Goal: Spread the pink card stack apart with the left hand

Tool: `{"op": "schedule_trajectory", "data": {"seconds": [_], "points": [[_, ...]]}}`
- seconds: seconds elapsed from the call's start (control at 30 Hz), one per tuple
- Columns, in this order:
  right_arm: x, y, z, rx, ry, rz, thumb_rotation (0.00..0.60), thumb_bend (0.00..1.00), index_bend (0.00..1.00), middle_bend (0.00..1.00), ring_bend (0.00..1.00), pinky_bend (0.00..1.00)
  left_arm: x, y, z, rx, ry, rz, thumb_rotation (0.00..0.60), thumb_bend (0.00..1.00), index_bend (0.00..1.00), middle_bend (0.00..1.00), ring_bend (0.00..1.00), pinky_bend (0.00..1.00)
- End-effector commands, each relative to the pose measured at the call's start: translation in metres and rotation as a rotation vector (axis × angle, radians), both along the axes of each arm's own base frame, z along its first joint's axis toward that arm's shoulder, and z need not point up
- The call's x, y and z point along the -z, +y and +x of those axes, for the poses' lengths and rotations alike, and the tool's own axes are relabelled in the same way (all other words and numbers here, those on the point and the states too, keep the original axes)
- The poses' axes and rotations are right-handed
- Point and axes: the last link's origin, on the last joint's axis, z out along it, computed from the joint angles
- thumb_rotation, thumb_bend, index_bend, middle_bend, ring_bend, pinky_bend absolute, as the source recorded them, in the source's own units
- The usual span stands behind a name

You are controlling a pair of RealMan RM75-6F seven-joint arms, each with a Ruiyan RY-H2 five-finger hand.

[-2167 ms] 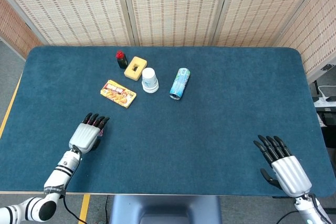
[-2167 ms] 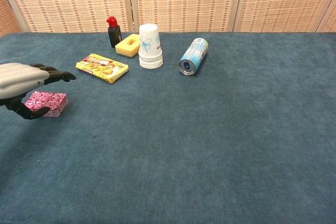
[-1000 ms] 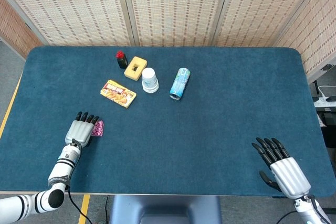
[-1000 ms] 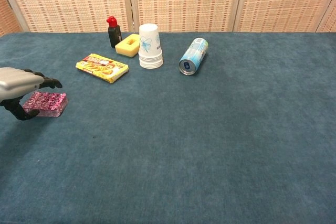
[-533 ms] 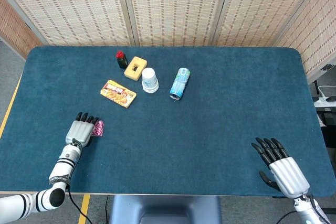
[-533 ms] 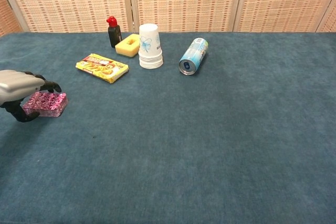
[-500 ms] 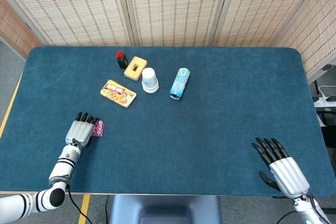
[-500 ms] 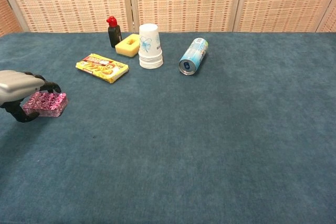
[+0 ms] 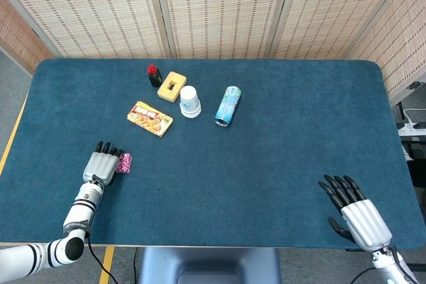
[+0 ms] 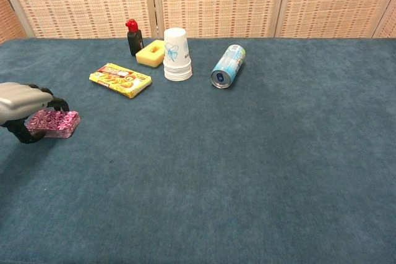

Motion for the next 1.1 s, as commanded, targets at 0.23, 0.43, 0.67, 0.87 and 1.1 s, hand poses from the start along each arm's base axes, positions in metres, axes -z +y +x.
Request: {"op": "schedule_trajectory", "data": {"seconds": [0.23,0.43,0.67,0.87,1.1], "points": [[0.0005,0.0005,0.0,0.001,0.002,0.001,0.6,0.3,0.0,0.0,0.0,0.0,0.0015,0.0017,0.0005,-0.004,-0.002,-0.001,0.6,0.45,0.2,0.2,0.02,0.02],[0.0012,0.0003,-0.0003,0.002,0.005,0.002,0.6,0.3,0.0,0.0,0.0,0.0,0.001,0.0019,0.0009,0.002,-0.01,0.009,0.6,0.45,0.24,0.25,0.04,0.02],[0.0014,0.0002,-0.0006,0.008,0.008,0.004,0.6,0.3,0.0,0.0,0.0,0.0,0.001,0.003,0.0026,0.021,-0.025,0.023,0.6,0.45,0.29,0.31,0.07,0.02],[0.0016,0.0001,-0.0007,0.01,0.01,0.005,0.6,0.3,0.0,0.0,0.0,0.0,0.0005,0.0039,0.0033,0.039,-0.04,0.038,0.6,0.45,0.37,0.38,0.09,0.02],[0.0023,-0.0001,-0.001,0.012,0.012,0.009,0.6,0.3,0.0,0.0,0.0,0.0,-0.0036,0.0038,0.0029,0.06,-0.05,0.059,0.6,0.45,0.41,0.43,0.12,0.02]]}}
